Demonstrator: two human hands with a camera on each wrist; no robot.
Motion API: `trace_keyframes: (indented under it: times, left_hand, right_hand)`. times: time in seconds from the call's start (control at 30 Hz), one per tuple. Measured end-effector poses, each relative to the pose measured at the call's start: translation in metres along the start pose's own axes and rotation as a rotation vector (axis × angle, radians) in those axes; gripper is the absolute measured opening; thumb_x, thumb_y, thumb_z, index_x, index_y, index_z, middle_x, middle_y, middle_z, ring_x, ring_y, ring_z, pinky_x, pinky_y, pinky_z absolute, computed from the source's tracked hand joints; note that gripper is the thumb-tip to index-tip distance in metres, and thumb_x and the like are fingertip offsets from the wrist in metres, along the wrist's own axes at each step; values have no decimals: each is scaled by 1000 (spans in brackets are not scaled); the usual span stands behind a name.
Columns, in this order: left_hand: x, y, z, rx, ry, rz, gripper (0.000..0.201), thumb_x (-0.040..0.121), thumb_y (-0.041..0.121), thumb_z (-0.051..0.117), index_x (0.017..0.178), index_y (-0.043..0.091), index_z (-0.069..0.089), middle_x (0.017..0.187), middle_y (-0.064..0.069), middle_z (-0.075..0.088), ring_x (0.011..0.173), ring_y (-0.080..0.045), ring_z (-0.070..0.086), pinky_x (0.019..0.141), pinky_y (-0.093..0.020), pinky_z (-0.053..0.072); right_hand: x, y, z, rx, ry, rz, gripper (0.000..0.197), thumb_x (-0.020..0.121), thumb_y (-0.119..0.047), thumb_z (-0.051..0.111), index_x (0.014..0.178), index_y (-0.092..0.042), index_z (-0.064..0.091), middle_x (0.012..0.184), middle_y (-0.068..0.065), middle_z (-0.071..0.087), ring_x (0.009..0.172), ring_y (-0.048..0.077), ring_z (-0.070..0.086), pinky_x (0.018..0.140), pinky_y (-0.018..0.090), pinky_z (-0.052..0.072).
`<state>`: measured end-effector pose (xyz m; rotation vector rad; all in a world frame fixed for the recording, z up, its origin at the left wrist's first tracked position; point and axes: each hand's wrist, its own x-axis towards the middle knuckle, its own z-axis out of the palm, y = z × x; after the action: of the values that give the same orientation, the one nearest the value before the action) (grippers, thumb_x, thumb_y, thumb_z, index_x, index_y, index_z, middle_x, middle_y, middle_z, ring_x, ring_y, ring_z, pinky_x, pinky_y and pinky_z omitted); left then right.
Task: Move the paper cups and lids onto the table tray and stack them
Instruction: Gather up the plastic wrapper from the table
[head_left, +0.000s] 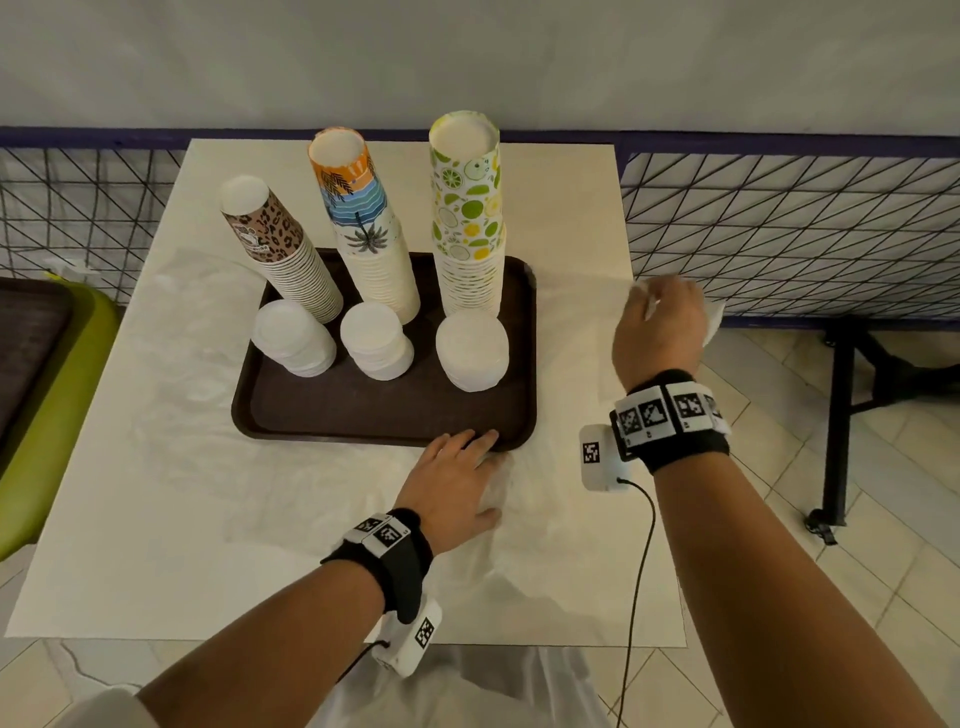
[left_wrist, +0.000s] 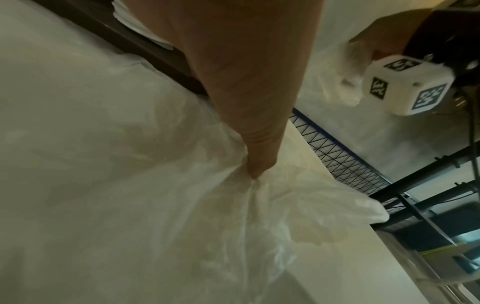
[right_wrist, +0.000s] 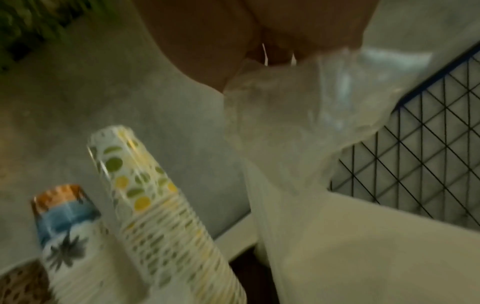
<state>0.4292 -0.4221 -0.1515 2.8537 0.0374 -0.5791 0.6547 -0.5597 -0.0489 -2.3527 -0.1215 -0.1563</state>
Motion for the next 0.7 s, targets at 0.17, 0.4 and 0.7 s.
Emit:
trace_keyframes:
  times: [0.17,0.4,0.7]
  left_hand:
    - [4,3,5,-12,41,-16,64,98,52,54,156,30,39,171,2,17,156,-27,20,129,-46,10]
    - [9,-3,23,-219,268,-40,34,91,26,63,124,20,70,140,-11,60,130,-36,53,117,-57,38]
    - [4,-9,6,-348,178,57,44,83,22,71,126,15,67,128,-7,66,121,-30,60,113,-49,40]
  right_hand:
    - [-15,-4,-62,155,281,-37,25,105,-30,41,107,-9,55,88,-2,58,77,16,57,64,12,43]
    - [-125,35,-76,-249,-388,-105,49,92,-61,49,126,-28,42,82,-5,65,63,16,61,63,33,51]
    - [-185,52,29,-530,-849,3,50,94,-45,59,127,-15,38,128,8,48,102,33,62,81,44,55]
